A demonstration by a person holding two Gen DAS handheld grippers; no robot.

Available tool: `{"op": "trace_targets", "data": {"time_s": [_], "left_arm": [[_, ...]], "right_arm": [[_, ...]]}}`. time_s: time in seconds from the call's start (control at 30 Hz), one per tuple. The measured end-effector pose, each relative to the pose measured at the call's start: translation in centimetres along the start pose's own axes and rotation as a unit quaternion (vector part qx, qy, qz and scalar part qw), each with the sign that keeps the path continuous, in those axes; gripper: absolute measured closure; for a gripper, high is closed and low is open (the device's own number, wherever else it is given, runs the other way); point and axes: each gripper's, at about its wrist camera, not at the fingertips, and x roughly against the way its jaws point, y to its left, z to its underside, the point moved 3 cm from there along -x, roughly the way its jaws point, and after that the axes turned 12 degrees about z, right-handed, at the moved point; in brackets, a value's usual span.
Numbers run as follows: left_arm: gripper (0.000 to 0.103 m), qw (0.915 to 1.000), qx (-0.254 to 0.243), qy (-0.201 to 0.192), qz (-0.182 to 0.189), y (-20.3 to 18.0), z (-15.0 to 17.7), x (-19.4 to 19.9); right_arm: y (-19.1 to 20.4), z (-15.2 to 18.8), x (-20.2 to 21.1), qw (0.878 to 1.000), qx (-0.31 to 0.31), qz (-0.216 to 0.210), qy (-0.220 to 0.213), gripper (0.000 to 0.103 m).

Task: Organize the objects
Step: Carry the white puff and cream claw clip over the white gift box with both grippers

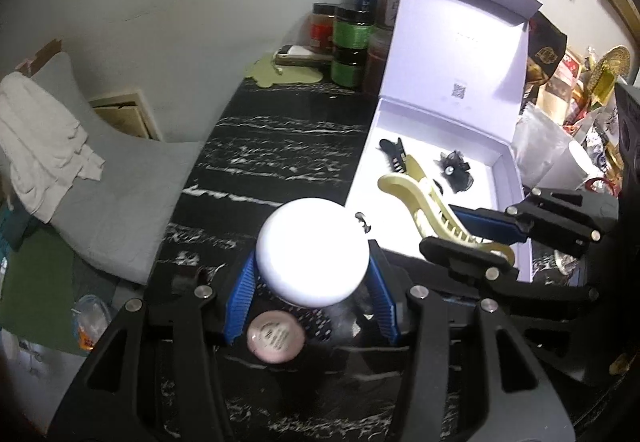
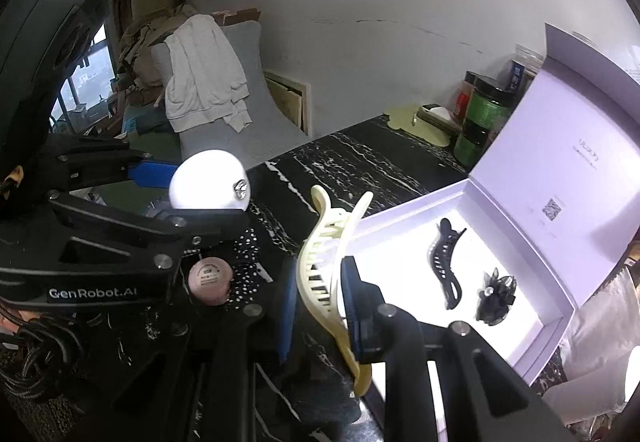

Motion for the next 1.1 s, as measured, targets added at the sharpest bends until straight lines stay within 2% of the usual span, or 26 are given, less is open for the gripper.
{"op": "trace_targets", "data": {"time_s": [0.47,1.1], "left_arm": [[0.053,0.9992,-0.034,0.015,0.016,-2.5,-2.5,-3.4],[0.053,0.9950,-0.070,0.046,0.055,-6.6,-5.9,-10.0]], "right_arm": [[-4.4,0.3,0.0,0.999,-0.025,0.038,0.006,0.082],[-11.1,2.1,-1.6,0.992,-0.089,0.080,0.042,0.082]]}}
